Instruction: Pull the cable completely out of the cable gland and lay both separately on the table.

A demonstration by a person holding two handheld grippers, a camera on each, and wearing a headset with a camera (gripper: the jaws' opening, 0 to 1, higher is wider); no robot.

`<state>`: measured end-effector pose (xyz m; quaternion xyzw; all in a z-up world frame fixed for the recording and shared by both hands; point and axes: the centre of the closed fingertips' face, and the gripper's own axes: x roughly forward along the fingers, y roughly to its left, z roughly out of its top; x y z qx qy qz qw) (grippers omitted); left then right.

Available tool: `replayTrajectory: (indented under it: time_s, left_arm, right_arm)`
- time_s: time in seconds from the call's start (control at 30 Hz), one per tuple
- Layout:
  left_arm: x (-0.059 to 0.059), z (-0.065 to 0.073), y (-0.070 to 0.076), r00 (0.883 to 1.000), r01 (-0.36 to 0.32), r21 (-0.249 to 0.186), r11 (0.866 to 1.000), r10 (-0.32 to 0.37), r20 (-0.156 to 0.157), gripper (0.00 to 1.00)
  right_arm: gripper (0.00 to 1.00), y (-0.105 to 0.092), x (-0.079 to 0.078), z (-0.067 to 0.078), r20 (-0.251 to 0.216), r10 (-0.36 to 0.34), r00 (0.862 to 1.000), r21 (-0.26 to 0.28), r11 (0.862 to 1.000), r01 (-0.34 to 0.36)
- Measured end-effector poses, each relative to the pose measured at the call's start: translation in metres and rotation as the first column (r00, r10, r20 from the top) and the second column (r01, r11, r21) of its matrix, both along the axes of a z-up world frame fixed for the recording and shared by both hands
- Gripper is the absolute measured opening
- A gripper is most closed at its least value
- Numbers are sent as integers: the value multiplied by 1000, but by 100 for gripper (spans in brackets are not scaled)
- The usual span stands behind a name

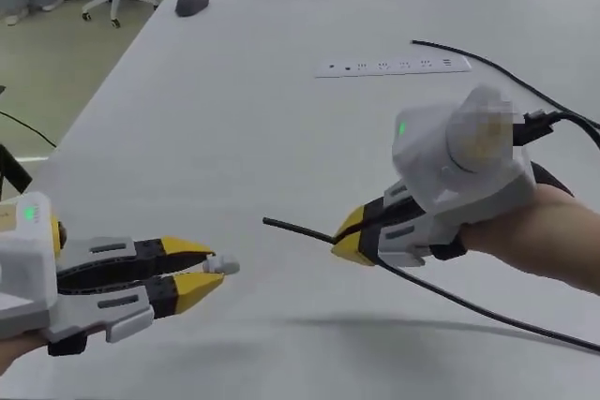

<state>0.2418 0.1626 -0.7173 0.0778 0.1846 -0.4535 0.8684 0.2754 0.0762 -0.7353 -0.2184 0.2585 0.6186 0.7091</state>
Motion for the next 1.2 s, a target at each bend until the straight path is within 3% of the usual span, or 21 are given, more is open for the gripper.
replayTrajectory:
  time_s: [0.07, 0.2, 0.23, 0.27, 0.3, 0.63, 0.67, 0.73, 0.77, 0.8, 0.87, 0.93, 1.0, 1.07, 1.13, 1.2]
  left_arm:
    - [-1, 2, 4, 1000, -16, -32, 999, 15, -2, 15]
    - [-4, 0, 17, 999, -39, -44, 998, 39, 3, 15]
    - [-5, -1, 19, 999, -41, -41, 998, 42, 14, 15]
    - [-7, -3, 23, 999, -43, -38, 998, 43, 12, 15]
    - [-8, -4, 26, 999, -49, -41, 998, 50, 11, 15]
    - [-14, -15, 59, 992, -127, -68, 990, 126, -7, 15]
    - [-14, -16, 62, 990, -139, -70, 988, 138, -7, 15]
    - [-16, -20, 69, 987, -161, -101, 982, 159, -33, 15]
    - [-16, -22, 74, 983, -183, -124, 975, 178, -48, 15]
    - [-16, -26, 80, 981, -194, -120, 974, 190, -45, 15]
    - [-17, -29, 86, 977, -212, -137, 967, 207, -53, 15]
    - [-19, -34, 90, 975, -222, -135, 966, 217, -55, 15]
    - [-20, -39, 93, 973, -231, -131, 964, 225, -57, 15]
    - [-20, -43, 96, 969, -245, -133, 960, 239, -60, 15]
    - [-20, -47, 100, 966, -257, -131, 958, 252, -56, 15]
    - [-19, -50, 104, 966, -260, -132, 956, 256, -45, 15]
  right_arm:
    - [0, 8, 0, -1, -6, -3, 1000, 1, 1000, 3]
    - [0, 26, -1, 0, -30, -13, 999, 16, 1000, 14]
    - [0, 31, -2, 1, -46, -20, 999, 30, 999, 22]
    - [0, 43, -5, 7, -103, -39, 994, 81, 996, 47]
    - [0, 50, -6, 10, -127, -35, 991, 102, 994, 48]
    - [0, 103, -2, 11, -174, -70, 982, 148, 984, 97]
    - [0, 109, 0, 13, -190, -85, 978, 171, 978, 118]
    - [0, 122, -3, 21, -275, -87, 958, 236, 959, 155]
    - [0, 127, 0, 22, -249, -88, 965, 249, 956, 152]
    - [0, 130, 0, 20, -247, -95, 964, 243, 957, 156]
    - [0, 139, 2, 16, -282, -115, 952, 252, 949, 190]
    - [0, 145, 7, 11, -267, -134, 954, 249, 947, 203]
    - [0, 153, 9, 7, -304, -149, 941, 260, 937, 232]
    - [0, 160, 11, 4, -308, -158, 938, 270, 931, 245]
    - [0, 169, 14, 5, -317, -172, 933, 300, 915, 271]
    - [0, 179, 14, 7, -357, -175, 918, 331, 895, 299]
